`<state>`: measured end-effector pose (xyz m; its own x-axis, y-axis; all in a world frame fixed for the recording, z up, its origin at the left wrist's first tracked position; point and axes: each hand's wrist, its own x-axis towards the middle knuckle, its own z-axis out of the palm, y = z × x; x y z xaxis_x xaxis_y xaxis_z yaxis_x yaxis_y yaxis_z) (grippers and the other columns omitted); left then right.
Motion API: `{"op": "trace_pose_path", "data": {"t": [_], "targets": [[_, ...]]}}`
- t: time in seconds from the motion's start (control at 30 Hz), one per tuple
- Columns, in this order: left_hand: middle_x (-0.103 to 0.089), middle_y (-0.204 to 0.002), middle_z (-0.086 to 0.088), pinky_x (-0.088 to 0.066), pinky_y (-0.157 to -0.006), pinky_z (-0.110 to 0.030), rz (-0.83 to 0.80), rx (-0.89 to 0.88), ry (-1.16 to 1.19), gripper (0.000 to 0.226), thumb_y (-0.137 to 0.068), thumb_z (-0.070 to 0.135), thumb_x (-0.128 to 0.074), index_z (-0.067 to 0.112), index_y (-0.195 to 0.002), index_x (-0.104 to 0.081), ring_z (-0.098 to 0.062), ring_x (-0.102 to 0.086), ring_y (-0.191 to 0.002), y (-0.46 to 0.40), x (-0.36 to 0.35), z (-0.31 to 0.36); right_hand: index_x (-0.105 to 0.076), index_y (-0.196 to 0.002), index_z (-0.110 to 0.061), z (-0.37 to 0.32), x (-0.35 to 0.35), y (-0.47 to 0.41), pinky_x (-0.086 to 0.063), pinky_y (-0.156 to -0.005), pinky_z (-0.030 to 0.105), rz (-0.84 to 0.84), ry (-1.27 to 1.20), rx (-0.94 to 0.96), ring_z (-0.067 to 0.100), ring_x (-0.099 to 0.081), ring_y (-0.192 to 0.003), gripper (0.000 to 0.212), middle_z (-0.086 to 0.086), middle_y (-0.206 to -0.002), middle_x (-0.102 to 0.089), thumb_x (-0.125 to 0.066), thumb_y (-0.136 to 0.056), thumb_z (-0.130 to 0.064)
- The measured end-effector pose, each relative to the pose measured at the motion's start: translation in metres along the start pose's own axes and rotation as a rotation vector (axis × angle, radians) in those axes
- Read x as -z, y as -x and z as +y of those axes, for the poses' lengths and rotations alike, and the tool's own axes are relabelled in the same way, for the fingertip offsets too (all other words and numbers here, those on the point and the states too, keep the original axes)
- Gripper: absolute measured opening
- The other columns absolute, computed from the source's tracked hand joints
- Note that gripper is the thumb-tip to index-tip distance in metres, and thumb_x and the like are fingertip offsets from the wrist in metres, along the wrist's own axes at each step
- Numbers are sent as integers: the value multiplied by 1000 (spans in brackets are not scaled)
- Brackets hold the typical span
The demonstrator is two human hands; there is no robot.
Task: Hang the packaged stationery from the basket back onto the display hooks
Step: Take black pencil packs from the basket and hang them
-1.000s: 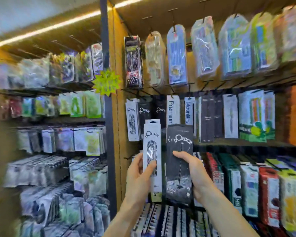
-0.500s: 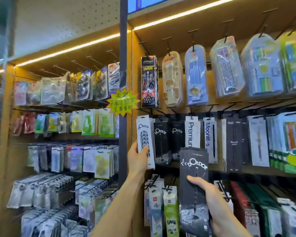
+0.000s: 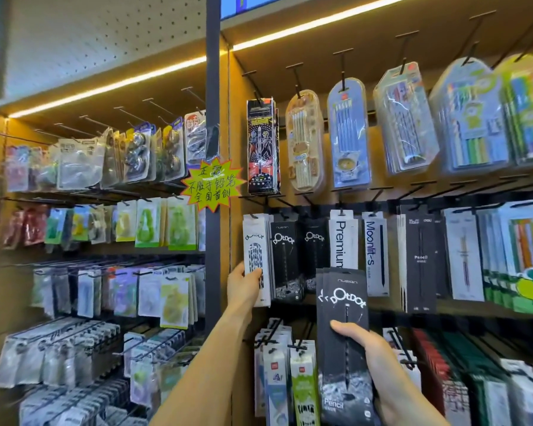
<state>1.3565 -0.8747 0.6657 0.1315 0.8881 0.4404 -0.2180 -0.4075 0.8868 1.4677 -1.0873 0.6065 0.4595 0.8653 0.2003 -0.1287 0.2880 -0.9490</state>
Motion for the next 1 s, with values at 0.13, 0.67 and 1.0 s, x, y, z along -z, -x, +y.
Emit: {"op": "trace_pose_path", "data": {"t": [0.13, 0.67, 1.0], "targets": [[-74, -114, -3, -56, -99, -47, -5, 93, -207, 21, -104, 31, -56, 17, -114, -66, -23, -68, -101, -3, -6, -17, -78, -105, -7, 1, -4, 4, -57, -80, 41, -2, -27, -14, 33, -77, -87, 27, 16, -99, -79, -71, -89, -27], [-75, -126, -3, -62, -64, -36, -603, 329, 328, 59, -96, 67, -46, 29, -138, -61, -27, -74, -109, 132, -21, -32, -72, -118, -13, -3, -28, -22, -60, -78, 37, 37, -102, 200, 25, -77, -93, 28, 8, -105, -79, -73, -92, -22], [-75, -126, 6, -63, -68, -44, -578, 257, 488, 51, -90, 50, -67, 48, -138, -50, -25, -78, -101, 116, -7, -49, -73, -108, -24, 5, -37, -32, -59, -76, 18, 225, 183, 582, 0, -73, -92, 22, -14, -100, -79, -80, -87, -26]]}}
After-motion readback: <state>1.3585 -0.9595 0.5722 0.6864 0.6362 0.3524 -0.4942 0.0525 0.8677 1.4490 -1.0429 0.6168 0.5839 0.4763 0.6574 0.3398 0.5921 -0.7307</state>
